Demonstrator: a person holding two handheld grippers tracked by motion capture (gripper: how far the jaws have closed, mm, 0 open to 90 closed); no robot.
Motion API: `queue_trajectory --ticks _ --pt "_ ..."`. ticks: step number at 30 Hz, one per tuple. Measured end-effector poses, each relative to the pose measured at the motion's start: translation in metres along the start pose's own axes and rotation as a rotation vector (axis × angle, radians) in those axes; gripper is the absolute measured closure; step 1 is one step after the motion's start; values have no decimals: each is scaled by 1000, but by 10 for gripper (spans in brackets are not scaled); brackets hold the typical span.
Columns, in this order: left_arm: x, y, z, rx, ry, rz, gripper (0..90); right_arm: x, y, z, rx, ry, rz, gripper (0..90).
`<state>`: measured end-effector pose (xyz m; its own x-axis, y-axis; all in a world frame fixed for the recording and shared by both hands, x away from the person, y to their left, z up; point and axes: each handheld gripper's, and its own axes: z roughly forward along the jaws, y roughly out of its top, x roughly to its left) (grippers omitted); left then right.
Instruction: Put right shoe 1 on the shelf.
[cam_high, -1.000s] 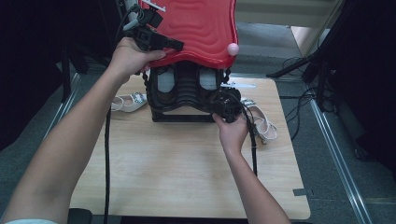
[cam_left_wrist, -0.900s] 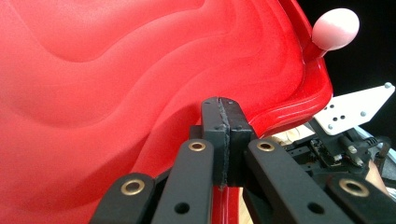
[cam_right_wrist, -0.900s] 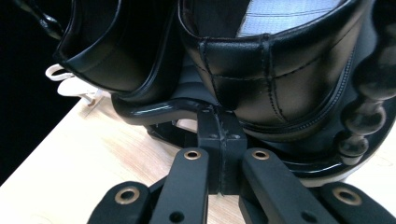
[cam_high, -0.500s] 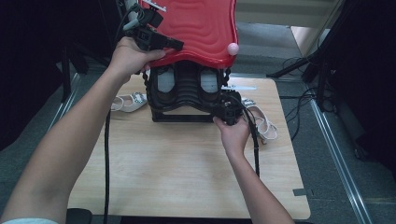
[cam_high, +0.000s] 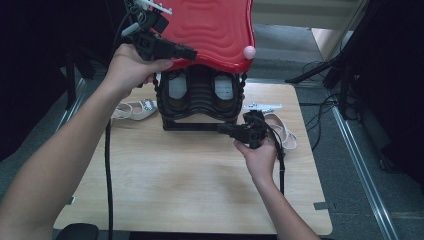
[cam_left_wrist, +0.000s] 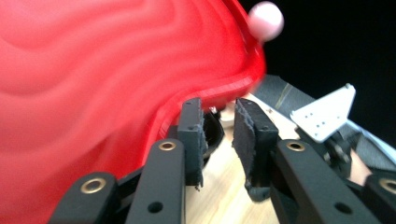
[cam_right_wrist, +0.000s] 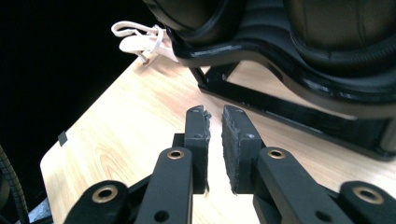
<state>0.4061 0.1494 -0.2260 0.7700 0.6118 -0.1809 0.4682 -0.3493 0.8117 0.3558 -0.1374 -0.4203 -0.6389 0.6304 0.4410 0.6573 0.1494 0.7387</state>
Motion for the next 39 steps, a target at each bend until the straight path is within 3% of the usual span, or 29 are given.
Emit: queue_trajectory --ticks 4,12,15,18,23,27,31,37,39 --pt "-5 -19 1 4 -29 -4 682 -6 -8 -3 2 11 32 751" --pt "-5 -54 11 35 -46 -28 648 -7 -19 -7 2 28 1 715" --pt "-3 -68 15 29 -77 -52 637 -6 -21 -7 12 30 4 720" --pt "-1 -81 22 45 -69 -60 632 -6 -24 -7 6 40 16 719" --pt "2 -101 32 62 -73 -71 621 -10 -30 -9 16 10 38 734" --pt "3 -116 38 66 -87 -74 602 -12 -38 -12 16 -35 -11 803" --pt "2 -130 43 72 -89 -66 597 -20 -45 -14 23 32 28 869" --pt "4 -148 49 83 -94 -81 596 -19 -56 -14 18 62 30 883" --pt "5 -154 51 82 -103 -92 597 -19 -58 -13 19 61 35 848"
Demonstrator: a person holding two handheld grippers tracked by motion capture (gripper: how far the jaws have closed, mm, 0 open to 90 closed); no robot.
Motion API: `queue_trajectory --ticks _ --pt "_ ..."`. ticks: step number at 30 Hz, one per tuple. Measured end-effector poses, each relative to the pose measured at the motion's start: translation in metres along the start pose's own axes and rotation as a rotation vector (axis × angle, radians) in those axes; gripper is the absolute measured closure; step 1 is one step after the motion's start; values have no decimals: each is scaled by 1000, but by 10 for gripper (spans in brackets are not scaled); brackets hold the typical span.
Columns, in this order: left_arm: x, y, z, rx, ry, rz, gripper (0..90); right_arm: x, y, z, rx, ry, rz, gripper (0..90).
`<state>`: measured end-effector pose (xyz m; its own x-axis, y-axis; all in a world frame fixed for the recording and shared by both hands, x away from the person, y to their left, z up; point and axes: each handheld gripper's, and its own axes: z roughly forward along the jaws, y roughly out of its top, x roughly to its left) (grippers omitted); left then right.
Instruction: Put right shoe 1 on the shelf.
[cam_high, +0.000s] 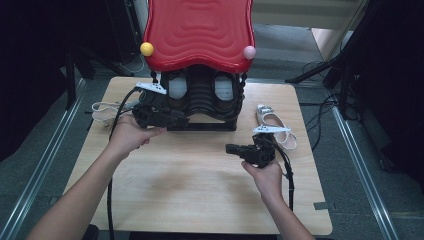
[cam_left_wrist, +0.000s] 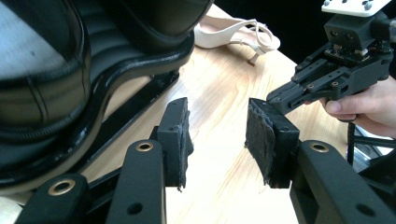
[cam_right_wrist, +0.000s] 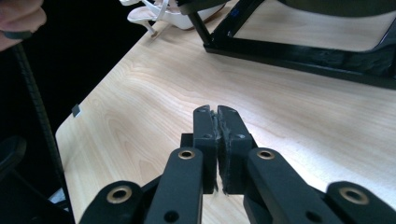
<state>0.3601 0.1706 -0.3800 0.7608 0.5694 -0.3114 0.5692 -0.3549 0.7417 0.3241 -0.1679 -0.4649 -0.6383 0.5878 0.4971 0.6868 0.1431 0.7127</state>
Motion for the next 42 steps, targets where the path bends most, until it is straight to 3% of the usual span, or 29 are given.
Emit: queue_trajectory --ticks 4,8,12,16,20,22,25,27,32,34,38,40,42 --pt "4 -13 4 15 3 -3 618 -3 -5 3 46 40 11 787" --pt "8 -27 8 17 2 -11 650 -4 -8 5 60 -6 10 721" --pt "12 -39 8 7 -12 -29 674 -8 -8 7 79 11 76 716" --pt "14 -49 8 17 -15 -32 694 -4 -8 4 62 -59 28 708" --pt "17 -58 7 13 -15 -41 700 -2 -9 2 63 -48 9 683" --pt "20 -63 7 20 -20 -56 680 -3 -9 1 70 -52 21 658" --pt "22 -69 5 19 -11 -48 695 -7 -10 0 54 -67 43 622" --pt "24 -76 2 7 2 -49 729 -9 -12 -2 30 -79 28 561" --pt "33 -91 -9 -17 10 -91 847 -7 -21 -13 -52 -123 -95 564" --pt "38 -95 -13 -25 8 -101 882 -6 -22 -17 -61 -137 -120 572" --pt "46 -101 -20 -25 35 -103 900 -10 -22 -18 5 -131 -44 584" --pt "49 -102 -22 -20 30 -110 900 -11 -22 -17 30 -145 -35 631" --pt "53 -103 -23 -23 43 -114 900 -11 -22 -17 33 -130 -27 633"
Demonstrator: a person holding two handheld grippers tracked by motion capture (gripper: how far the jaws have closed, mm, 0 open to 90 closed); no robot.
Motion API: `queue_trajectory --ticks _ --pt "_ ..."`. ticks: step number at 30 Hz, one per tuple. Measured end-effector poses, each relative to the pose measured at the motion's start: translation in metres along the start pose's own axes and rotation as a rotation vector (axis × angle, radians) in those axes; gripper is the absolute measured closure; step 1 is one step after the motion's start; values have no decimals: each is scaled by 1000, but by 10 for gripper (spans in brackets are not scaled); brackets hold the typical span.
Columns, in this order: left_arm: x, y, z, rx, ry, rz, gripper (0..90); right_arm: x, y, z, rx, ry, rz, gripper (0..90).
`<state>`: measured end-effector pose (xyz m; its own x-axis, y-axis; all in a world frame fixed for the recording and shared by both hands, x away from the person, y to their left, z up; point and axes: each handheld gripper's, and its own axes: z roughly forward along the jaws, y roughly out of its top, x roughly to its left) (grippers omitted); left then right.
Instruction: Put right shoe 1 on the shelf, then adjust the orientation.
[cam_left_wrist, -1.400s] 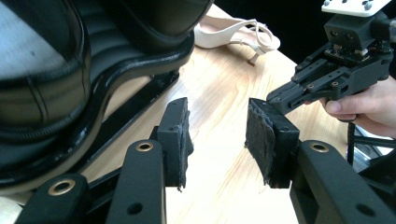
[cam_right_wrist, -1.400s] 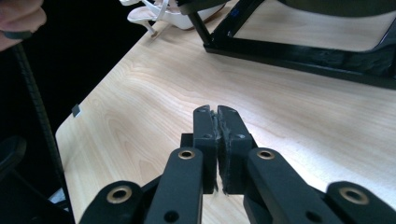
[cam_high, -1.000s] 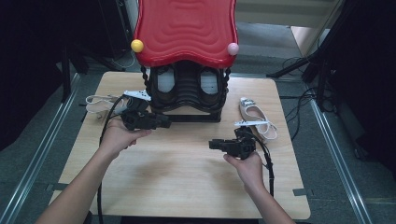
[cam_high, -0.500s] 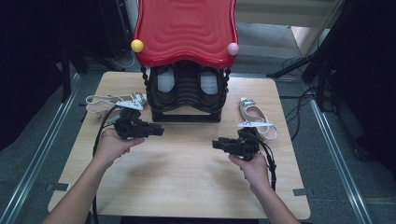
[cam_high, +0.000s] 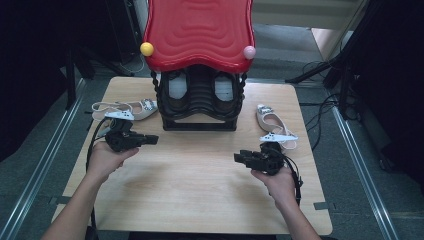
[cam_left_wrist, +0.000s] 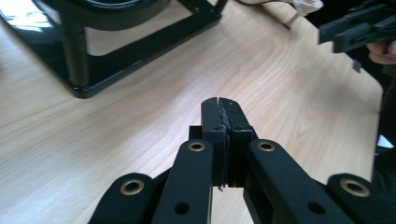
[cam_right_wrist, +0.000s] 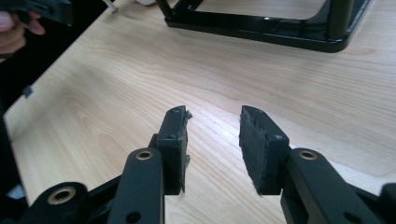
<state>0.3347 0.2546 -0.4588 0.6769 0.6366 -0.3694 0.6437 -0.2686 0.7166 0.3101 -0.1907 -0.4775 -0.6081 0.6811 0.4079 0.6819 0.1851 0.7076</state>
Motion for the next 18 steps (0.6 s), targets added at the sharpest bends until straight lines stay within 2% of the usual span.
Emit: queue_trajectory --ticks 5,8,14,18 --pt "11 -3 -5 -13 34 -13 900 -3 1 -3 -7 2 21 635" --pt "17 -5 -8 -25 52 -22 900 -4 1 -3 -9 -2 34 668" --pt "27 -9 -9 -30 92 -14 900 -6 0 -2 9 -1 39 644" --pt "42 -12 -7 -22 109 -55 900 -6 0 1 21 -10 26 615"
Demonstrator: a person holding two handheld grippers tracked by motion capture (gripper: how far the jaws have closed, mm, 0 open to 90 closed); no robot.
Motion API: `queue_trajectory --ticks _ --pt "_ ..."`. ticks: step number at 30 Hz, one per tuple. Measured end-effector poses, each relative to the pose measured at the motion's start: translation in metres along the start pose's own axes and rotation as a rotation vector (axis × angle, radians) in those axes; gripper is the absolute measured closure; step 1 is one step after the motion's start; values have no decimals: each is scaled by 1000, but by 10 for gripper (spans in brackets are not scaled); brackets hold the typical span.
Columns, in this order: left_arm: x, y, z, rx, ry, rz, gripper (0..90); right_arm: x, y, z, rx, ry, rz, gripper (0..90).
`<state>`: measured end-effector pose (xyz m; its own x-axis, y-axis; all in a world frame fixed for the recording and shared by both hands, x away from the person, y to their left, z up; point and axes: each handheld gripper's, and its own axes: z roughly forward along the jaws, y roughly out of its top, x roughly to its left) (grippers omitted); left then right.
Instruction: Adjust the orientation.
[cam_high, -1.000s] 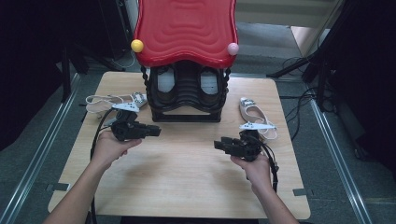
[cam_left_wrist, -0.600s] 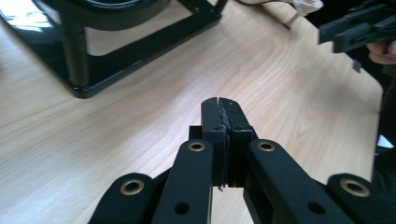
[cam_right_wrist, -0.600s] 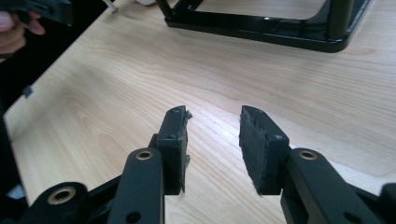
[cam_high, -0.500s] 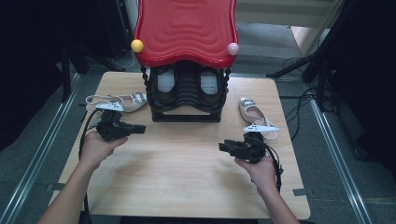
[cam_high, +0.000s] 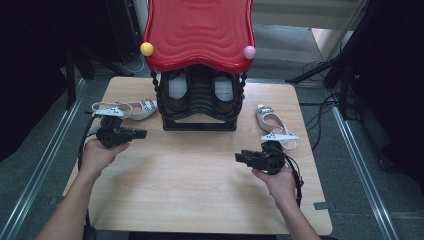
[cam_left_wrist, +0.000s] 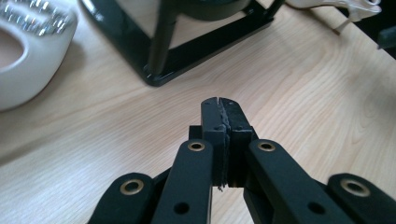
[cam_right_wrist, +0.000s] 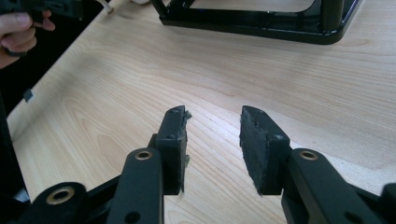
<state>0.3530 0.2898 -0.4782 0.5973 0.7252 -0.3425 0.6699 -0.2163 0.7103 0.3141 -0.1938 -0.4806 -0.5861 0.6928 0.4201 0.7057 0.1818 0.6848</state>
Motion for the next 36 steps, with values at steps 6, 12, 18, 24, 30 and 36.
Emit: queue_trajectory --ticks 6,12,18,24,30,36 --pt "21 -2 6 -21 39 -42 900 2 -1 0 -1 -12 -13 611" --pt "37 6 12 -20 57 -73 900 5 -2 1 3 -20 -22 597" --pt "54 14 22 -34 87 -77 900 5 -3 1 6 -27 -22 595" --pt "68 16 36 -21 125 -93 900 6 -5 2 10 -34 -19 591" --pt "79 16 47 -26 154 -124 900 6 -7 3 13 -39 -17 585" --pt "83 23 58 -24 212 -128 900 4 -9 2 14 -52 -7 581"
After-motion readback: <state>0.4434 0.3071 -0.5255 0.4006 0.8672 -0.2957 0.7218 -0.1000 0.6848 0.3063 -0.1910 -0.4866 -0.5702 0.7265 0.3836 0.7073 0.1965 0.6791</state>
